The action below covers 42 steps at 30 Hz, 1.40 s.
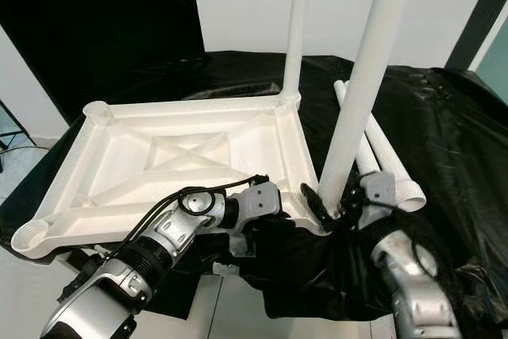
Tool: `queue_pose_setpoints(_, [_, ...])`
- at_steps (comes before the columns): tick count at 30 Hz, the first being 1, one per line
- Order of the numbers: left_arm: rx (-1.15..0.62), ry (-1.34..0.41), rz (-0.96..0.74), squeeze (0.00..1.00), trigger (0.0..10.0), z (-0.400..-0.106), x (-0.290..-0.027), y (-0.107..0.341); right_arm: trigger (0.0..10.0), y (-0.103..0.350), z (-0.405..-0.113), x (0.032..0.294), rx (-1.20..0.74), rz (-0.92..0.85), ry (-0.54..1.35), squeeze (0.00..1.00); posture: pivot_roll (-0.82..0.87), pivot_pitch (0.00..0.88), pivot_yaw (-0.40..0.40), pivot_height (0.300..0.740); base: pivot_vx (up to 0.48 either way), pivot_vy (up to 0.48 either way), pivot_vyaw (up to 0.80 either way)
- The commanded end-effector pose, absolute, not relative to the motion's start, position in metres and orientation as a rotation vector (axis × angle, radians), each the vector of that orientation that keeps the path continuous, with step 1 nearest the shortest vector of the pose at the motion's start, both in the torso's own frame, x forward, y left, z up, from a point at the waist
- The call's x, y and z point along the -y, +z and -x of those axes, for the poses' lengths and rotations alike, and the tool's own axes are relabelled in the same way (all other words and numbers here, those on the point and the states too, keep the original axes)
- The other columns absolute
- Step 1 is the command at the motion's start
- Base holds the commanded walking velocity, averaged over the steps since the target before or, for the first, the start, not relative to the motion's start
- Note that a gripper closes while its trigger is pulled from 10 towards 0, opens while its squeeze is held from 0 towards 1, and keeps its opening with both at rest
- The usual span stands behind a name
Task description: Building children table
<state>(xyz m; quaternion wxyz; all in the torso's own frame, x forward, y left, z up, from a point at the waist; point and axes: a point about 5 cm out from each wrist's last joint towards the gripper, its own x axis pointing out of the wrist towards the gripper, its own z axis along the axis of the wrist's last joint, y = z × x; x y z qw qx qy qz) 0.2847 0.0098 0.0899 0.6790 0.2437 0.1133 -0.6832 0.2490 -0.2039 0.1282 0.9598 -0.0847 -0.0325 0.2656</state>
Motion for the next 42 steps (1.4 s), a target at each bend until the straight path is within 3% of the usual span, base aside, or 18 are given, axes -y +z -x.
queue_pose_setpoints(1, [-0.525, -1.601, -0.523, 0.00, 10.0, -0.260, -0.034, 0.040, 10.0, 0.121, -0.248, 0.200, 0.010, 0.159, 0.650, 0.00, 0.16, 0.000, -0.015, 0.740, 0.000, 0.000, 0.00])
queue_pose_setpoints(7, [-0.513, -1.669, -0.516, 0.00, 10.0, -0.255, -0.038, 0.042, 9.8, 0.119, -0.249, 0.200, -0.047, 0.182, 0.795, 0.00, 0.17, 0.000, -0.016, 0.740, 0.000, 0.000, 0.00])
queue_pose_setpoints(8, [-0.512, -1.689, -0.514, 0.00, 10.0, -0.253, -0.040, 0.043, 4.5, 0.119, -0.249, 0.200, -0.062, 0.196, 0.831, 0.00, 0.17, 0.000, -0.013, 0.740, 0.000, 0.000, 0.00])
queue_pose_setpoints(9, [-0.511, -1.702, -0.513, 0.00, 10.0, -0.253, -0.041, 0.043, 4.5, 0.119, -0.250, 0.201, -0.072, 0.206, 0.856, 0.00, 0.17, 0.000, -0.013, 0.740, 0.000, 0.000, 0.00])
queue_pose_setpoints(11, [-0.511, -1.710, -0.512, 0.00, 10.0, -0.253, -0.042, 0.043, 0.0, 0.120, -0.252, 0.202, -0.075, 0.213, 0.868, 0.00, 0.17, 0.000, -0.008, 0.740, 0.000, 0.000, 0.00])
queue_pose_setpoints(22, [-0.502, -1.714, -0.518, 0.00, 10.0, -0.255, -0.039, 0.045, 0.0, 0.112, -0.243, 0.203, -0.090, 0.149, 0.840, 0.00, 0.16, 0.000, 0.000, 0.740, 0.000, 0.000, 0.00])
queue_pose_setpoints(23, [-0.500, -1.711, -0.518, 0.00, 10.0, -0.255, -0.038, 0.044, 0.0, 0.105, -0.235, 0.194, -0.048, 0.068, 0.696, 0.00, 0.16, 0.000, -0.001, 0.740, 0.000, 0.000, 0.00])
queue_pose_setpoints(26, [-0.499, -1.711, -0.519, 0.00, 10.0, -0.255, -0.038, 0.044, 0.0, 0.102, -0.229, 0.190, -0.025, 0.059, 0.626, 0.00, 0.16, 0.000, -0.004, 0.740, 0.000, 0.000, 0.00])
queue_pose_setpoints(27, [-0.498, -1.704, -0.521, 0.00, 10.0, -0.255, -0.039, 0.044, 0.0, 0.095, -0.219, 0.188, 0.008, 0.044, 0.461, 0.00, 0.17, 0.000, -0.010, 0.740, 0.000, 0.000, 0.00])
queue_pose_setpoints(31, [-0.500, -1.688, -0.519, 0.00, 10.0, -0.257, -0.041, 0.044, 0.0, 0.094, -0.217, 0.192, 0.043, 0.031, 0.253, 0.00, 0.17, 0.000, -0.009, 0.740, 0.000, 0.000, 0.00])
queue_pose_setpoints(36, [-0.504, -1.690, -0.516, 0.00, 10.0, -0.256, -0.042, 0.042, 0.0, 0.100, -0.226, 0.195, 0.083, 0.018, 0.088, 0.00, 0.16, 0.000, -0.008, 0.740, 0.000, 0.000, 0.00])
queue_pose_setpoints(41, [-0.505, -1.692, -0.516, 0.00, 10.0, -0.256, -0.042, 0.042, 0.0, 0.102, -0.229, 0.193, 0.092, 0.013, 0.071, 0.00, 0.16, 0.000, -0.007, 0.740, 0.000, 0.000, 0.00])
queue_pose_setpoints(42, [-0.505, -1.692, -0.517, 0.00, 10.0, -0.256, -0.041, 0.042, 3.2, 0.102, -0.230, 0.191, 0.085, 0.020, 0.089, 0.00, 0.16, 0.000, -0.008, 0.740, 0.000, 0.000, 0.00])
